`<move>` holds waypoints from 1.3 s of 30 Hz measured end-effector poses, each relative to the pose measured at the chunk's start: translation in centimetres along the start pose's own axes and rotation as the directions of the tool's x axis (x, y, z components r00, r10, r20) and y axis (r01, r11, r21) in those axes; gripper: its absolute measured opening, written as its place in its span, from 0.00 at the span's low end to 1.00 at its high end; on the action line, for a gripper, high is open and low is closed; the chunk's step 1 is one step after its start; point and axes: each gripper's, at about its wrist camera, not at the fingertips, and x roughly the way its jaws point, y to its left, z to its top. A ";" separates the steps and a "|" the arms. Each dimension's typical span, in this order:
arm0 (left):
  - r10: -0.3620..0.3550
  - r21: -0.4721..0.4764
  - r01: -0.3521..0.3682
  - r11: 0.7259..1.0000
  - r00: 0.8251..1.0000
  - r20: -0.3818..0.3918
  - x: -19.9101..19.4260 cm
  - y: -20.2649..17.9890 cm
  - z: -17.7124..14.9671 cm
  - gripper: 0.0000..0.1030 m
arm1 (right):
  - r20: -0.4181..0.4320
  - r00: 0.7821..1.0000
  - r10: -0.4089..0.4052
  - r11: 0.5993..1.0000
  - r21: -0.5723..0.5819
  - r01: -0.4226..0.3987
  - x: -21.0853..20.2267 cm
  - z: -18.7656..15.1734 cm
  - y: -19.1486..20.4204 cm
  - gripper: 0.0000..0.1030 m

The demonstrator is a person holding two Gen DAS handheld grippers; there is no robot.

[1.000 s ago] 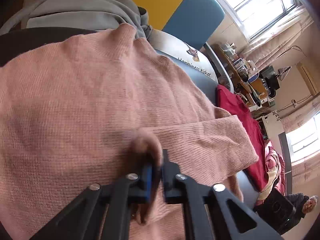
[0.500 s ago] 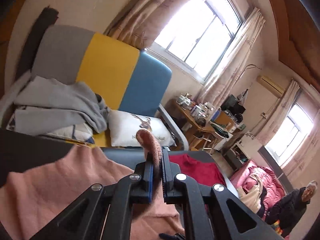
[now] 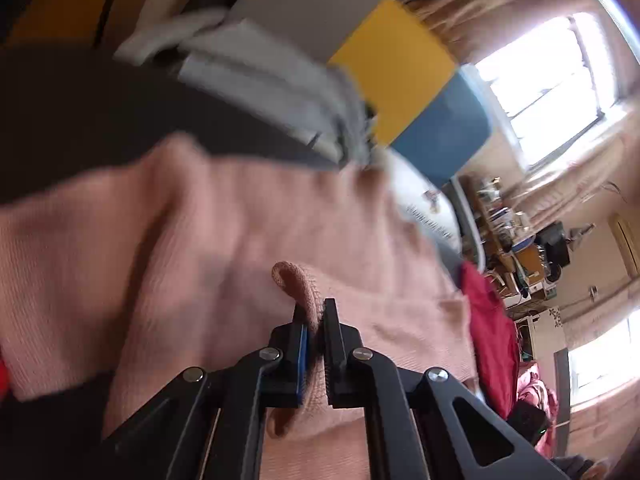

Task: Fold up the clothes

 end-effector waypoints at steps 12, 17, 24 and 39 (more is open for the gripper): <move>-0.135 -0.013 0.135 0.991 0.991 0.020 1.0 3.0 -1.2 0.22 | 0.072 0.954 -0.290 0.955 -0.051 0.294 -1.3 11.5 -1.8 1.00; -0.092 0.043 0.093 0.995 0.995 -0.044 2.9 1.7 -0.6 0.26 | -0.015 0.919 -0.394 0.919 -0.024 0.394 3.2 16.7 -5.2 0.98; 0.006 0.138 0.003 0.990 0.998 -0.062 3.5 1.3 -1.6 0.06 | -0.211 0.851 -0.480 0.876 -0.059 0.479 8.2 17.3 -8.4 0.55; 0.153 0.070 -0.148 0.986 0.986 -0.065 6.3 0.9 3.6 0.06 | -0.124 0.803 -0.583 0.812 -0.068 0.580 6.7 16.7 -8.7 0.31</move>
